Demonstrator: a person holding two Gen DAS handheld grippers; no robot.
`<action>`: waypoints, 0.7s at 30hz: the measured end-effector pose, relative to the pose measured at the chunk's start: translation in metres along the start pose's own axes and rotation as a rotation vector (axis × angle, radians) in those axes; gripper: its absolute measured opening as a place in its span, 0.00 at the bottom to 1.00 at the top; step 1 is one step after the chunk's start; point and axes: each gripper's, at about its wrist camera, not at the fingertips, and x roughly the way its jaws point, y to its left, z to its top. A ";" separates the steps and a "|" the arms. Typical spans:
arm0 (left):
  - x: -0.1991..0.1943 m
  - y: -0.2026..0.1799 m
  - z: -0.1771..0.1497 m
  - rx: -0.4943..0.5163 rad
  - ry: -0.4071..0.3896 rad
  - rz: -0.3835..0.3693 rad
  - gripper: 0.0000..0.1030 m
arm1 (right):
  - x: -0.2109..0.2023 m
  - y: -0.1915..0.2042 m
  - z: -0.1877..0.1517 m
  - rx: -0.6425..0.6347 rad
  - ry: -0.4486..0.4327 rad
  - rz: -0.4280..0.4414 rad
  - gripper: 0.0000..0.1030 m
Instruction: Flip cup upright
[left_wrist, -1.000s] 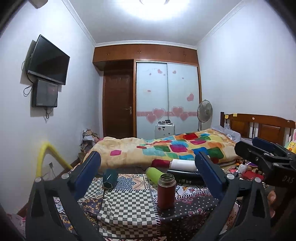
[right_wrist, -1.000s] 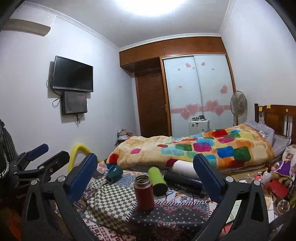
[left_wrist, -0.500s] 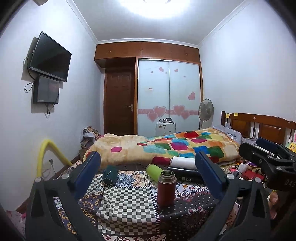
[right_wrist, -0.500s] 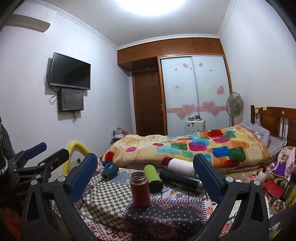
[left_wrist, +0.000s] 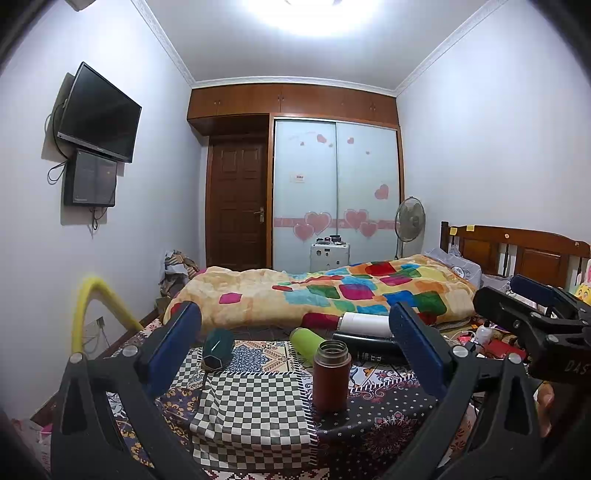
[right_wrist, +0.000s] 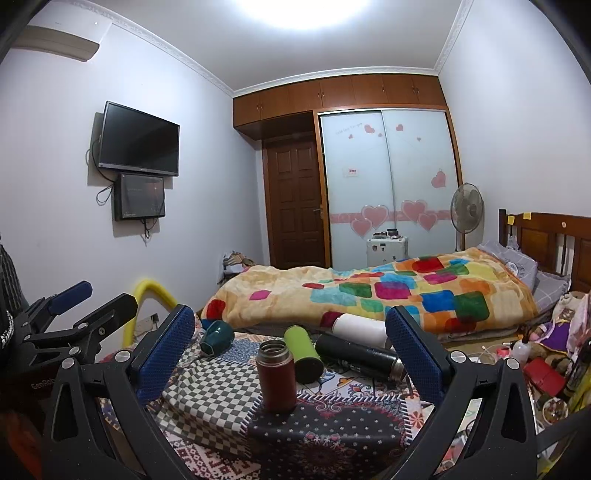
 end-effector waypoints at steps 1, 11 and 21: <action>0.001 0.000 0.000 -0.001 0.001 -0.001 1.00 | 0.000 0.000 0.000 0.001 0.000 0.000 1.00; 0.001 -0.002 0.000 -0.001 0.000 -0.003 1.00 | 0.000 -0.001 0.001 -0.006 -0.002 -0.003 1.00; 0.004 -0.003 0.001 -0.007 0.001 -0.009 1.00 | -0.002 -0.002 0.001 -0.006 -0.009 -0.005 1.00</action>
